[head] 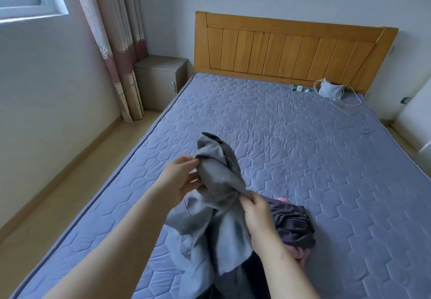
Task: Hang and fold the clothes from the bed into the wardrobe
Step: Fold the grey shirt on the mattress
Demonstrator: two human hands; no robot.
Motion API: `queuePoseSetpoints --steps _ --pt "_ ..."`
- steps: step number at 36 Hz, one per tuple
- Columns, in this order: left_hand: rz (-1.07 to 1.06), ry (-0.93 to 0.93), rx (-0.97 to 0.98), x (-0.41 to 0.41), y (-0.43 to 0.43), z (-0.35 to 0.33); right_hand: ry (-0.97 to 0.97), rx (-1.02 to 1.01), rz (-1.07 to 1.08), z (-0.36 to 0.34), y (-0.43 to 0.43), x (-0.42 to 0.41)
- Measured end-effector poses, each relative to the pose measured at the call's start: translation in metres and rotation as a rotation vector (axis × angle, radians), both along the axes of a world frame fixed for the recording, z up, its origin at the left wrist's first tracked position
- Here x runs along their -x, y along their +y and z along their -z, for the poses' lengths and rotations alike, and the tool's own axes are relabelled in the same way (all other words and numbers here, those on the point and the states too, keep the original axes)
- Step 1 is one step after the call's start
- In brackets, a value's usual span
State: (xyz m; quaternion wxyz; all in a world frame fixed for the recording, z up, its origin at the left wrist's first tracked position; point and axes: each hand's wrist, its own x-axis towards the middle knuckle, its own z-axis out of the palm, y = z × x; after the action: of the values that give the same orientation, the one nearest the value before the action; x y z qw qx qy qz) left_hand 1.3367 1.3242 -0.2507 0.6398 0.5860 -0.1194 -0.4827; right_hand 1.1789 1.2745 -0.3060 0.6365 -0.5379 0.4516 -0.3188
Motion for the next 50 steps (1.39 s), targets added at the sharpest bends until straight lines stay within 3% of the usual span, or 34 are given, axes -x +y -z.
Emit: queuePoseSetpoints --steps 2,4,11,18,21,24,26,30,35,38,40,43,46,50 --pt "0.093 -0.314 -0.181 -0.002 0.004 0.012 -0.14 -0.134 0.059 -0.007 -0.006 0.001" --pt "0.148 -0.457 -0.306 -0.004 0.007 0.029 -0.273 -0.25 0.073 -0.017 -0.012 0.003" --pt "0.553 -0.18 -0.418 0.016 0.021 0.082 -0.511 -0.464 0.057 -0.038 -0.018 0.012" --pt "0.492 -0.467 -0.554 0.031 0.016 0.107 -0.658 -0.462 -0.055 -0.065 -0.012 0.029" --pt "0.388 -0.567 -0.545 0.027 0.011 0.101 -0.527 -0.405 0.132 -0.055 -0.025 0.032" --pt "0.232 -0.487 -0.466 0.021 0.003 0.084 -0.16 -0.285 0.331 -0.033 -0.041 0.03" --pt "0.138 -0.494 -0.414 0.018 -0.004 0.066 0.013 -0.21 0.317 -0.024 -0.04 0.03" --pt "0.088 -0.599 -0.277 0.018 -0.017 0.023 0.005 -0.156 0.084 -0.03 -0.027 0.022" --pt "0.023 -0.213 -0.075 0.019 -0.021 -0.014 0.021 -0.086 -0.367 -0.034 -0.008 0.003" --pt "-0.001 -0.032 0.017 0.018 -0.019 -0.026 0.17 -0.006 -0.503 -0.028 -0.001 -0.004" --pt "-0.027 -0.113 0.029 0.017 -0.019 -0.024 0.291 0.05 -0.449 -0.023 -0.001 -0.006" --pt "-0.073 -0.466 0.052 0.016 -0.017 -0.012 0.286 -0.009 -0.212 -0.017 -0.005 -0.007" --pt "0.188 -0.713 0.155 0.02 -0.007 0.002 0.065 -0.181 0.036 -0.021 -0.012 -0.007" --pt "0.716 -0.683 0.044 0.028 0.004 0.017 -0.225 -0.39 0.232 -0.036 -0.024 -0.01"
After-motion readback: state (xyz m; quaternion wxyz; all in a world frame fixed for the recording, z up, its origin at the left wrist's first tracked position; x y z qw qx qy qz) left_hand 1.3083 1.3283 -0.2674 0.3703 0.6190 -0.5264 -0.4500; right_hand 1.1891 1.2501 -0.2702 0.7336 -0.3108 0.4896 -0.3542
